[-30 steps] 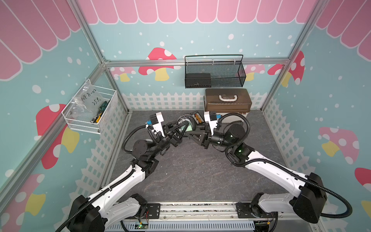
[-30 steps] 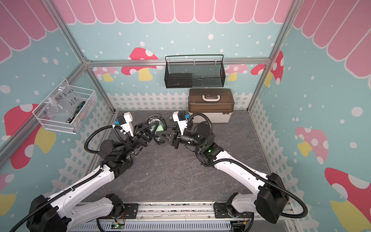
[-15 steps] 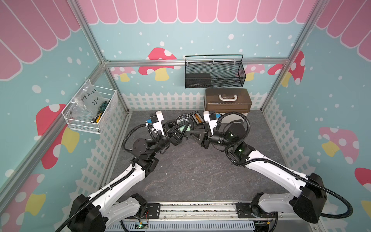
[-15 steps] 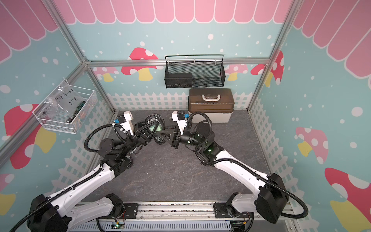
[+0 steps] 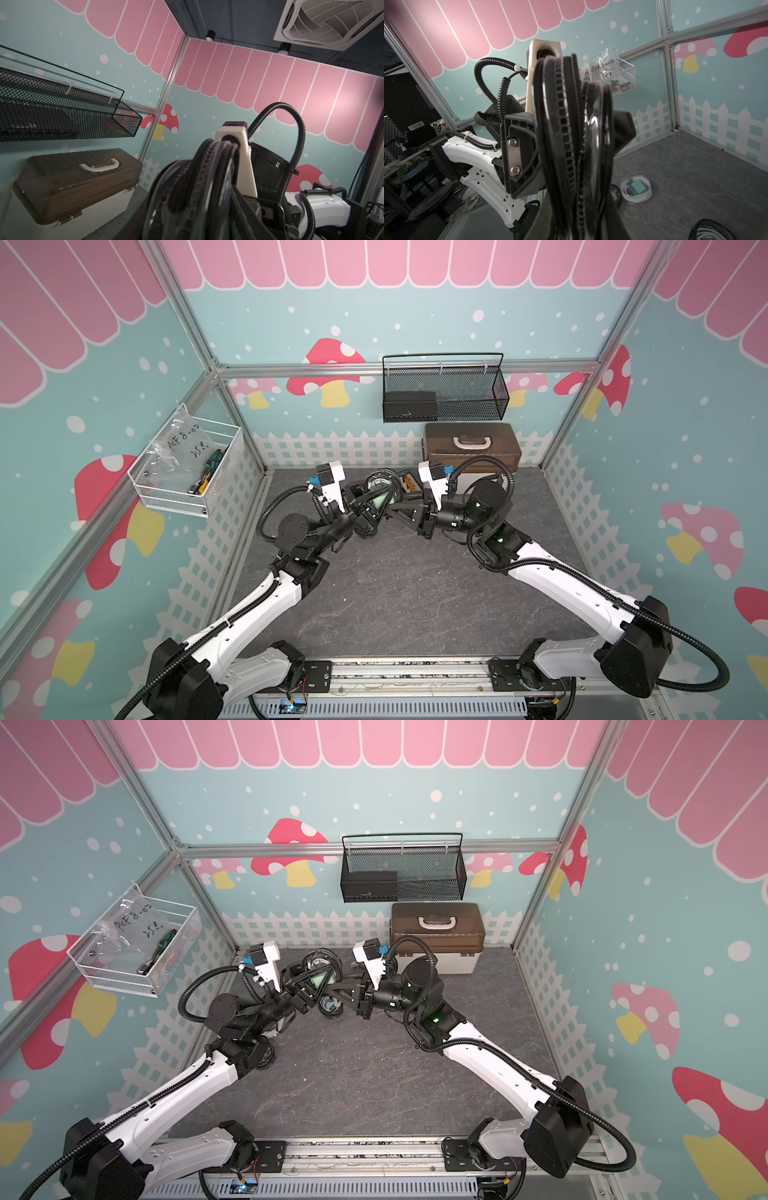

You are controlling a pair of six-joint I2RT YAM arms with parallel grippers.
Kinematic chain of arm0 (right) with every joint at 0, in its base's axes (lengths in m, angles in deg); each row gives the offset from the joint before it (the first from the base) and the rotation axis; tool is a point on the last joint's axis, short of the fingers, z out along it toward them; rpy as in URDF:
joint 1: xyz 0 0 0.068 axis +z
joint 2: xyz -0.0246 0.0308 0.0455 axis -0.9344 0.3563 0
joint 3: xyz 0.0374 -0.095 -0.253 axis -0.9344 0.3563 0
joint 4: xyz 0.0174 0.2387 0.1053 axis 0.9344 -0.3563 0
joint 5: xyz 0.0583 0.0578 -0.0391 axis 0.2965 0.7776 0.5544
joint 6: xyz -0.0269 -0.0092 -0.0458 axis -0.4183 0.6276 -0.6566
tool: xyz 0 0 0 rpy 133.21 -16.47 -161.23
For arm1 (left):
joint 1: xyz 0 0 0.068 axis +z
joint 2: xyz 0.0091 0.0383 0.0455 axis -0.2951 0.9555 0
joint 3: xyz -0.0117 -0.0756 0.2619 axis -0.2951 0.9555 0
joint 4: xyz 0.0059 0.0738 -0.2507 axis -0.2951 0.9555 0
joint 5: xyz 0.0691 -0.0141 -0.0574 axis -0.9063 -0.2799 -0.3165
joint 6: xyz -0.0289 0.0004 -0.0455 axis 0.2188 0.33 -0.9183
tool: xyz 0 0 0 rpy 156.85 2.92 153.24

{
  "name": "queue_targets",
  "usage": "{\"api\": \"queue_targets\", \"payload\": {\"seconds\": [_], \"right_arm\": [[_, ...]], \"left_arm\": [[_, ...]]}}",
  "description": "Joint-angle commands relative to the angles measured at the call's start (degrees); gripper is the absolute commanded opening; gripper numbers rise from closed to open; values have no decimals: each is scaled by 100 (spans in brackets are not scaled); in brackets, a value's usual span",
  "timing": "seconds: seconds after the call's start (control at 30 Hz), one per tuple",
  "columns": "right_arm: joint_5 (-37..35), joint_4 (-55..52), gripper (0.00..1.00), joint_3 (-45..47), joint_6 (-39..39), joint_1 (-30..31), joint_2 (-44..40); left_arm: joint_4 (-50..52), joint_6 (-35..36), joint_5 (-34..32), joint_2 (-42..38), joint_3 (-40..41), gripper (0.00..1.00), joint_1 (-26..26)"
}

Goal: Pack away charging kits
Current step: Zip the zipper on the storage bag.

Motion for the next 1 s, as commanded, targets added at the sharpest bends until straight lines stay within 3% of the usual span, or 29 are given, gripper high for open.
{"api": "queue_targets", "payload": {"seconds": [0.0,0.13,0.27,0.4,0.43,0.57,0.7,0.97], "right_arm": [[-221,-179,0,-236,-44,-123,233],[-172,-184,0,-119,-16,-250,178],[-183,-262,0,-104,-40,-287,140],[-605,-342,44,175,-260,-291,-172],[-764,-394,50,263,-339,-288,-284],[-1411,-475,61,720,-671,-241,-817],[-1986,-626,69,931,-1089,50,-1060],[-2676,-1001,74,747,-1668,731,-816]], "left_arm": [[668,262,1175,18,-220,47,-210],[841,374,1212,-97,-180,40,-145],[942,398,1280,-120,-211,18,-119],[1018,435,798,-253,-128,3,-95],[1098,453,686,-281,-147,0,-86],[1508,558,52,-395,-274,0,-65],[1729,569,-153,-424,-434,0,-64],[1687,456,-374,-379,-466,0,-64]]}}
